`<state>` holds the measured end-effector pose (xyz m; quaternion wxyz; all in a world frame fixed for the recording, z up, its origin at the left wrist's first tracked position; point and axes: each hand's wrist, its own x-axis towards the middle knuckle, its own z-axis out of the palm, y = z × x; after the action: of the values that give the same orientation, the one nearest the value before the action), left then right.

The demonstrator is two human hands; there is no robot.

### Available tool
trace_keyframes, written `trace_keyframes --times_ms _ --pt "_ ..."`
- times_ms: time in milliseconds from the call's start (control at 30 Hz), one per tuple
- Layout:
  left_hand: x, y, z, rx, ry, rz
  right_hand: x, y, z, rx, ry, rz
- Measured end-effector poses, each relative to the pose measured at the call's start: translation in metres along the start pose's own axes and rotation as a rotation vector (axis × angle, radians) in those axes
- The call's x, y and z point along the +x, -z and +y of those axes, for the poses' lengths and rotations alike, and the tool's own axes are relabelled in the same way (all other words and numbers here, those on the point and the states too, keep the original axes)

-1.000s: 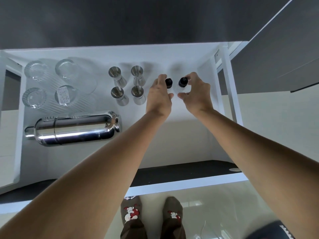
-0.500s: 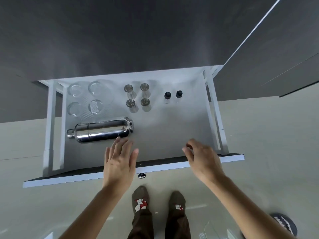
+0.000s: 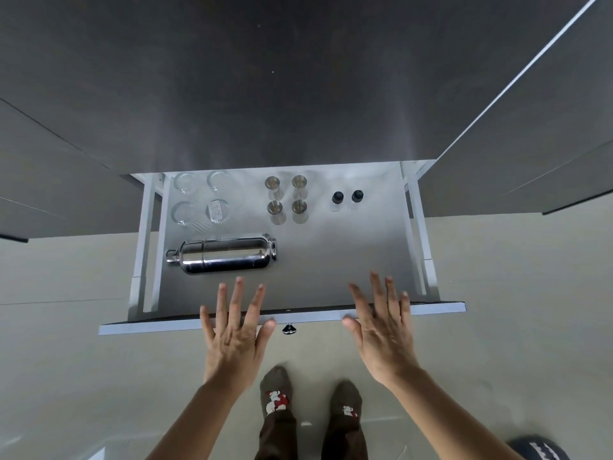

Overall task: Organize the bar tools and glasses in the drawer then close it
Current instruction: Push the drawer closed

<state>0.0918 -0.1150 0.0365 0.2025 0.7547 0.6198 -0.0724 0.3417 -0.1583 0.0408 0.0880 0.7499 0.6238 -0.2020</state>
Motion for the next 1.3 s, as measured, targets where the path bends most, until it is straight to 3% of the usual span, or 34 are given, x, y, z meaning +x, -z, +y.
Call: trace_keyframes --times_ms 467,900,1300 --pt "0.069 0.012 0.016 -0.092 0.246 0.128 0.066 0.020 -0.013 0.053 -0.107 0.094" --pt "0.131 0.047 0.056 -0.441 0.597 0.155 0.127 0.049 -0.044 0.530 -0.486 0.234" --pt "0.183 0.071 0.057 -0.538 0.663 0.203 0.181 0.073 -0.037 0.685 -0.657 0.299"
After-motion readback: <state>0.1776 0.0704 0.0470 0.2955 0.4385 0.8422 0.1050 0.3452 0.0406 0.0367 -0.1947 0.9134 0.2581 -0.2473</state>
